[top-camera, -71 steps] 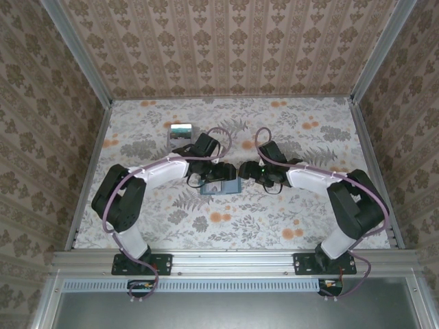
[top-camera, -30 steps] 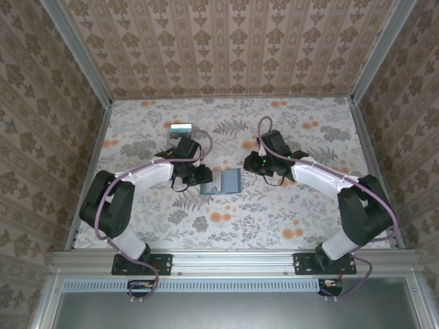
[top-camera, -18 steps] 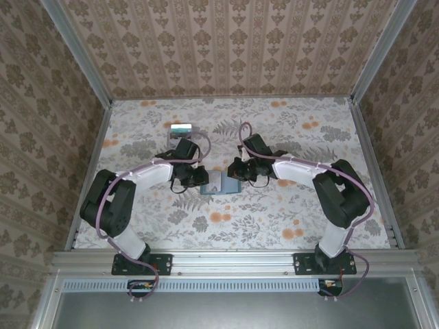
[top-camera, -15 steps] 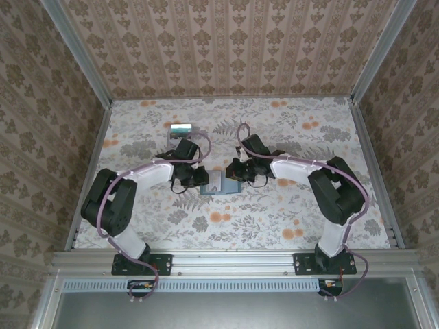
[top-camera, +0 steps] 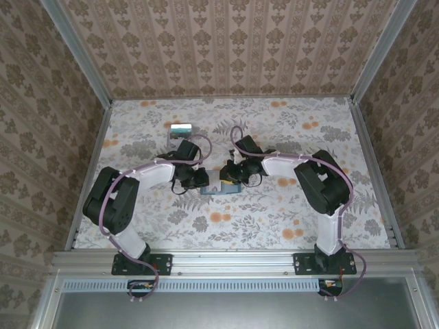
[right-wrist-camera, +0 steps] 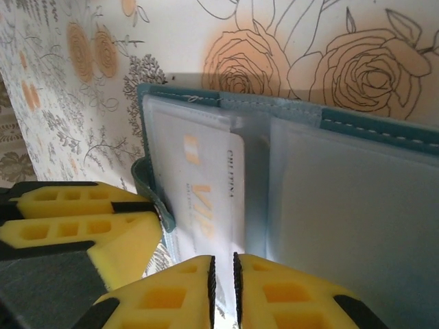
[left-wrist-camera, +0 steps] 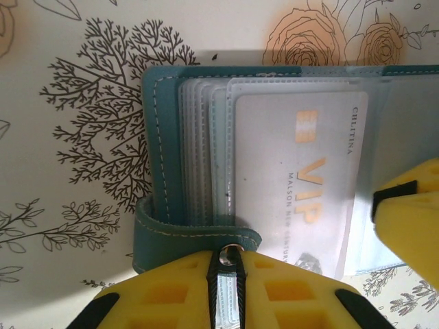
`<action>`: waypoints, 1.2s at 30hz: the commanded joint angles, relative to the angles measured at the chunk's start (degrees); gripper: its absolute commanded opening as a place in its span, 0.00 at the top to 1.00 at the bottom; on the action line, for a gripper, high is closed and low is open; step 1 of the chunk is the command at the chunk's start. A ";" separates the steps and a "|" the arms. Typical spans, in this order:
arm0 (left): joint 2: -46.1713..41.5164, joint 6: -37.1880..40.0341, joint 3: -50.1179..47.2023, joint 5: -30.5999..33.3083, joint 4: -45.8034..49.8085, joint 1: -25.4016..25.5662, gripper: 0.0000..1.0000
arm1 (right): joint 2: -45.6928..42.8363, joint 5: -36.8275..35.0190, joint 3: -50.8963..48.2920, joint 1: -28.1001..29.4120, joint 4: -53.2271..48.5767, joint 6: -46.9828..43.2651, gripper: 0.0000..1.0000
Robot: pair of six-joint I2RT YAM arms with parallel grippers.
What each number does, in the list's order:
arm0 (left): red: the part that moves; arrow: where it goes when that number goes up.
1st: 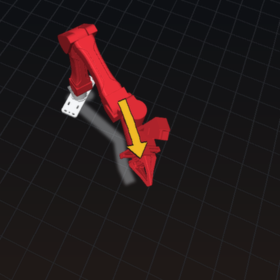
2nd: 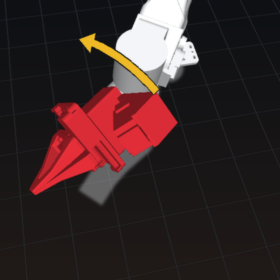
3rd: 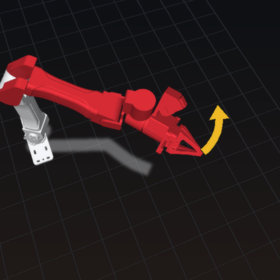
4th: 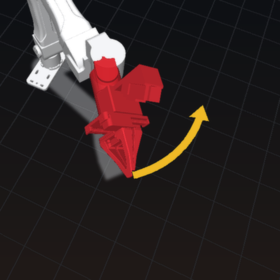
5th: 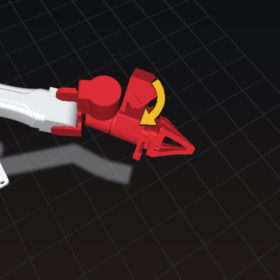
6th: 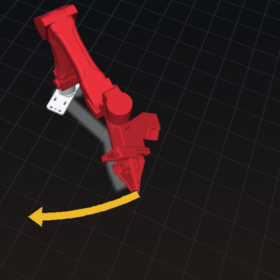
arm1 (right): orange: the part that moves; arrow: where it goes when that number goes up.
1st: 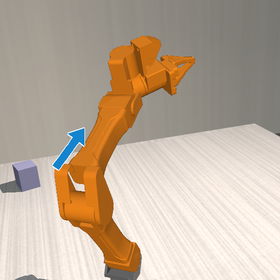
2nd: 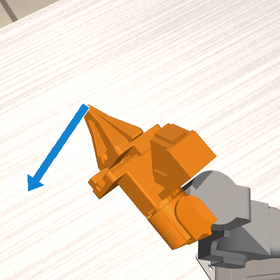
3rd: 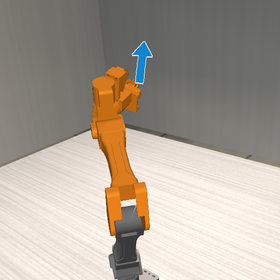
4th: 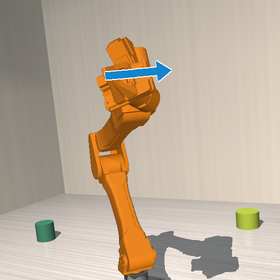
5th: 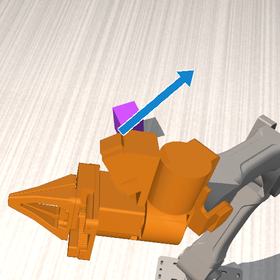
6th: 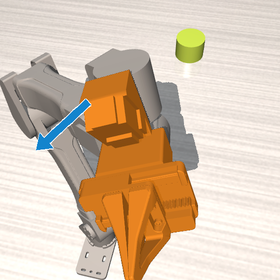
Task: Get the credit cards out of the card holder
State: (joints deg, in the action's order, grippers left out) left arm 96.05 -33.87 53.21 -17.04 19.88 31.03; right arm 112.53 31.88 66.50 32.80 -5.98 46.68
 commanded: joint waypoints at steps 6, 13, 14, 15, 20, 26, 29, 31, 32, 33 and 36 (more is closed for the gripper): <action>0.97 -0.66 -1.24 1.04 0.45 0.09 0.82 | 2.89 1.02 2.36 0.36 -1.85 -0.57 0.79; 0.98 -0.84 -1.44 0.87 0.40 0.26 0.82 | 3.95 1.13 2.77 0.43 -1.83 -0.54 0.79; 0.98 -0.85 -1.39 0.89 0.34 0.26 0.82 | 4.19 1.33 2.84 0.42 -1.67 -0.47 0.79; 1.04 -0.85 -1.37 0.79 0.34 0.26 0.82 | 4.16 1.43 2.89 0.42 -1.44 -0.36 0.80; 1.27 -0.85 -1.29 0.78 0.42 0.44 0.82 | 4.03 1.20 2.93 0.51 -1.70 -0.45 0.92; 1.29 -1.03 -1.27 1.95 1.36 0.44 0.91 | 2.49 -0.38 1.76 0.04 -2.98 -1.10 1.00; 1.33 -1.20 -1.33 2.93 2.10 0.27 0.96 | 1.28 -0.80 0.46 -0.77 -2.72 -1.10 1.00; 1.46 -1.36 -1.37 3.39 2.61 0.13 0.97 | 0.25 -1.03 -0.33 -1.38 -2.62 -1.32 1.00; 1.53 -1.46 -1.51 3.41 2.62 0.09 0.98 | -0.18 -0.99 -0.70 -1.71 -2.59 -1.33 1.00; 1.54 -1.55 -1.62 3.42 2.62 0.09 0.99 | -0.45 -0.95 -0.99 -1.98 -2.51 -1.42 1.00; 1.51 -1.64 -1.79 3.41 2.62 0.09 0.99 | -1.49 -0.76 -1.92 -2.55 -2.38 -1.54 1.00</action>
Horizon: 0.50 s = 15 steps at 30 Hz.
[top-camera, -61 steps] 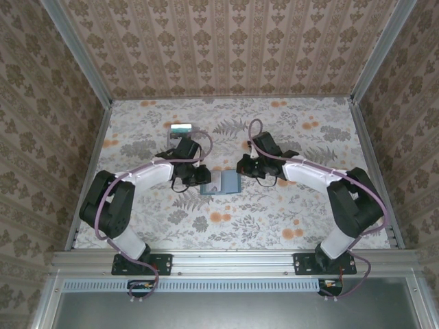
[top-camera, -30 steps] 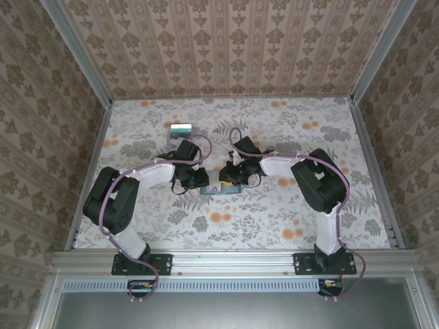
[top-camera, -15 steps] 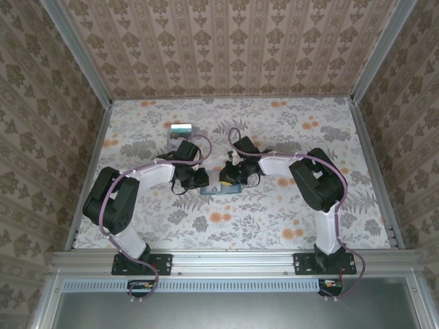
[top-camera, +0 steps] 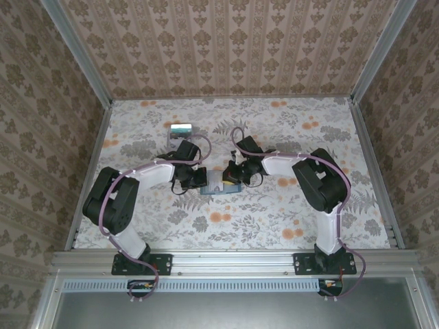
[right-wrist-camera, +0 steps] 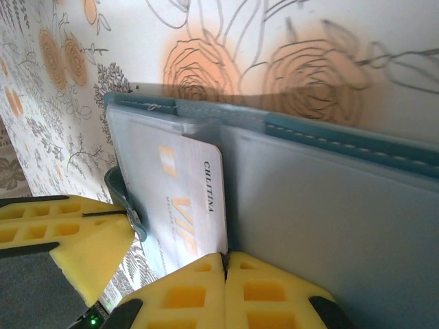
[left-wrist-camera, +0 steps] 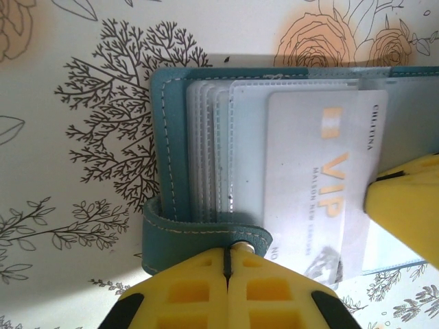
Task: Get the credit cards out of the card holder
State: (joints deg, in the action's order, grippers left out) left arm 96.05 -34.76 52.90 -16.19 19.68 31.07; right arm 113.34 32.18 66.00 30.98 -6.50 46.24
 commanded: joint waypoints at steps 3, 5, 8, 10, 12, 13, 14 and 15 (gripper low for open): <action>1.43 -0.72 -1.49 2.65 2.95 0.04 1.00 | -3.40 -1.25 -2.16 -1.09 -2.11 -1.39 1.00; 1.23 -0.74 -1.51 2.66 2.98 0.04 1.00 | -4.62 -1.46 -2.88 -1.36 -2.26 -1.63 1.00; 0.65 -0.66 -1.43 2.68 3.14 0.04 1.00 | -7.03 -1.92 -4.06 -2.02 -2.94 -2.58 1.00; 0.29 -0.61 -1.19 2.65 3.17 0.02 0.99 | -8.74 -1.93 -4.70 -2.51 -3.45 -3.45 1.00; -0.23 -0.66 -0.93 2.57 3.35 -0.02 0.99 | -10.50 -2.52 -4.82 -2.85 -5.11 -5.03 1.00; -0.55 -0.66 -0.67 2.57 3.49 -0.04 0.99 | -11.59 -3.02 -4.69 -2.94 -6.18 -6.03 1.00; -0.96 -0.66 -0.47 2.56 3.48 -0.04 0.99 | -12.61 -3.44 -4.57 -2.99 -7.61 -7.10 1.00; -1.32 -0.66 -0.34 2.55 3.52 -0.04 0.99 | -13.38 -4.01 -4.35 -3.00 -8.63 -8.06 1.00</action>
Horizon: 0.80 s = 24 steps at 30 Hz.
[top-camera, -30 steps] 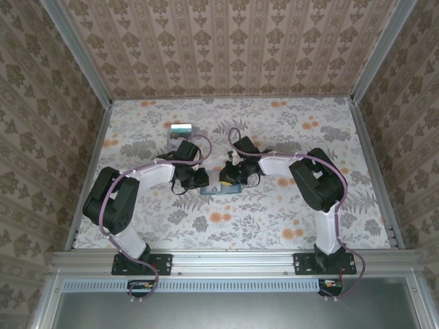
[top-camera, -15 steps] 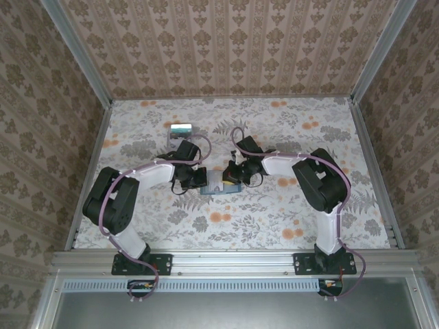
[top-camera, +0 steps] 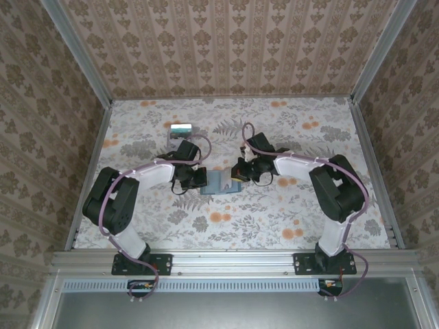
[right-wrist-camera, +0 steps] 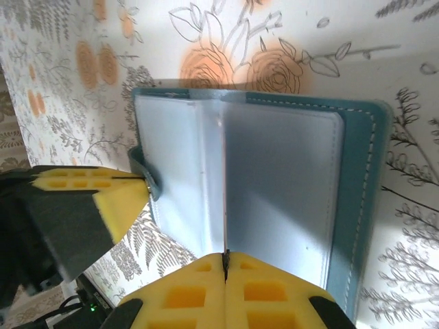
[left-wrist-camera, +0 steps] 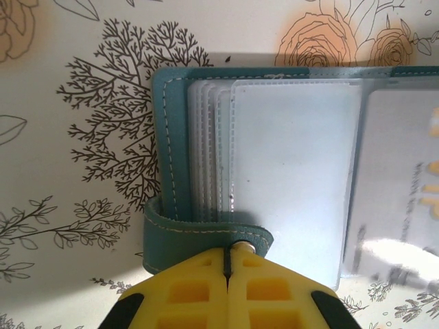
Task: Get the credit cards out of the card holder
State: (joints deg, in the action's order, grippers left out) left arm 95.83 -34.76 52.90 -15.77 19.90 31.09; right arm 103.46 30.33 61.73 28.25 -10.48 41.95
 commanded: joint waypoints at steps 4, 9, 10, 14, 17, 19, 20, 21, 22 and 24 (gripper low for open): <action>-3.62 -0.74 1.28 2.09 3.98 -0.31 0.97 | -7.43 -4.40 1.66 -0.25 -8.67 -8.50 1.00; -8.24 -0.91 3.32 3.43 5.34 -1.33 0.87 | -10.35 -6.72 5.91 0.00 -12.52 -15.61 1.00; -9.59 -0.92 3.68 3.97 5.77 -1.75 0.80 | -10.55 -7.48 7.06 0.31 -13.21 -17.36 1.00; -15.62 -1.01 4.49 7.16 8.09 -3.77 0.47 | -9.43 -9.57 12.88 2.03 -15.45 -25.61 1.00; -20.93 -1.09 4.72 10.39 10.75 -6.53 0.22 | -7.18 -11.06 17.03 3.44 -16.01 -31.94 1.00; -24.71 -0.93 4.52 12.08 12.47 -8.29 0.15 | -5.17 -11.96 20.05 4.28 -16.53 -36.06 1.00; -26.61 -0.99 4.30 13.02 13.38 -9.28 0.11 | -3.76 -12.37 22.18 4.76 -17.20 -38.42 1.00; -28.54 -0.92 4.04 13.78 14.17 -10.05 0.10 | -2.56 -12.71 24.11 5.16 -17.88 -40.54 1.00; -30.69 -1.00 3.77 14.72 15.05 -10.99 0.08 | -1.11 -13.37 26.27 5.69 -18.53 -42.50 1.00; -34.58 -1.17 2.87 16.20 16.50 -12.62 0.03 | 1.51 -14.06 30.02 6.64 -19.09 -46.07 1.00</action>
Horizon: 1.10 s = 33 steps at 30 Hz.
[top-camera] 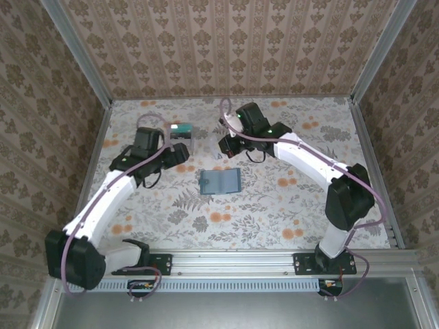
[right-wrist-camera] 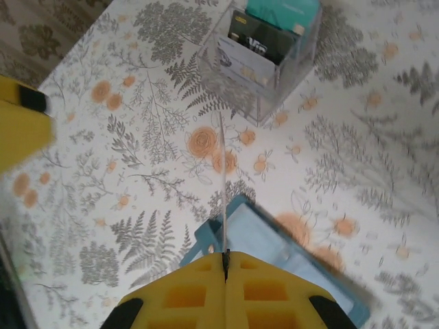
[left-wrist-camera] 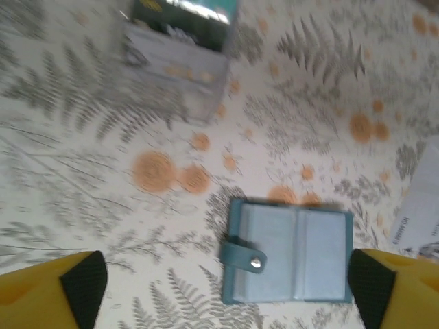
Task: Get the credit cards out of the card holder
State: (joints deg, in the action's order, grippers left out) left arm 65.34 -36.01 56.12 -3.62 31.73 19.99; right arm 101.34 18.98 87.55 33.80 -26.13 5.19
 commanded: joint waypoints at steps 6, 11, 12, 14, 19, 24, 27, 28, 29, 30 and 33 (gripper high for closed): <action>-14.51 -0.99 -3.53 7.57 8.64 -5.20 0.00 | 13.07 -6.19 16.78 4.26 -4.35 -18.92 1.00; -20.25 -2.04 -4.53 10.81 13.78 -6.37 0.00 | 24.21 -10.18 33.82 6.20 -11.84 -23.86 1.00; -21.14 -2.20 -4.78 11.11 14.42 -6.45 0.00 | 25.80 -11.15 36.08 6.56 -12.12 -24.72 1.00; -23.14 -2.33 -5.20 11.47 15.74 -6.62 0.00 | 28.75 -12.29 40.25 7.16 -12.00 -26.35 1.00; -26.26 -3.05 -5.29 12.52 19.84 -6.72 0.00 | 34.69 -14.30 47.61 8.46 -11.46 -31.61 1.00; -28.88 -3.48 -5.31 12.58 23.06 -6.81 0.00 | 39.22 -18.93 51.10 9.48 -8.02 -33.79 1.00; -29.77 -3.72 -5.14 12.40 24.89 -6.80 0.00 | 41.57 -20.50 53.00 9.69 -6.91 -34.55 1.00; -30.04 -3.81 -5.15 12.55 25.51 -6.80 0.00 | 42.18 -21.11 53.28 9.76 -6.37 -34.78 1.00; -30.27 -3.90 -5.14 12.73 26.06 -6.80 0.00 | 42.66 -21.20 53.49 9.88 -5.98 -34.86 1.00; -30.59 -3.89 -5.14 12.76 26.32 -6.80 0.00 | 43.04 -21.09 53.53 9.92 -5.49 -34.95 1.00; -30.98 -3.83 -5.24 12.81 26.78 -6.76 0.00 | 44.23 -21.43 53.53 9.97 -4.93 -34.95 1.00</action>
State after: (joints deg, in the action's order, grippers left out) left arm 35.20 -39.00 51.29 8.03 55.81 13.72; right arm 144.09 -0.16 138.72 43.51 -32.84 -28.51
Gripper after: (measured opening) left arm 0.999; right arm 0.066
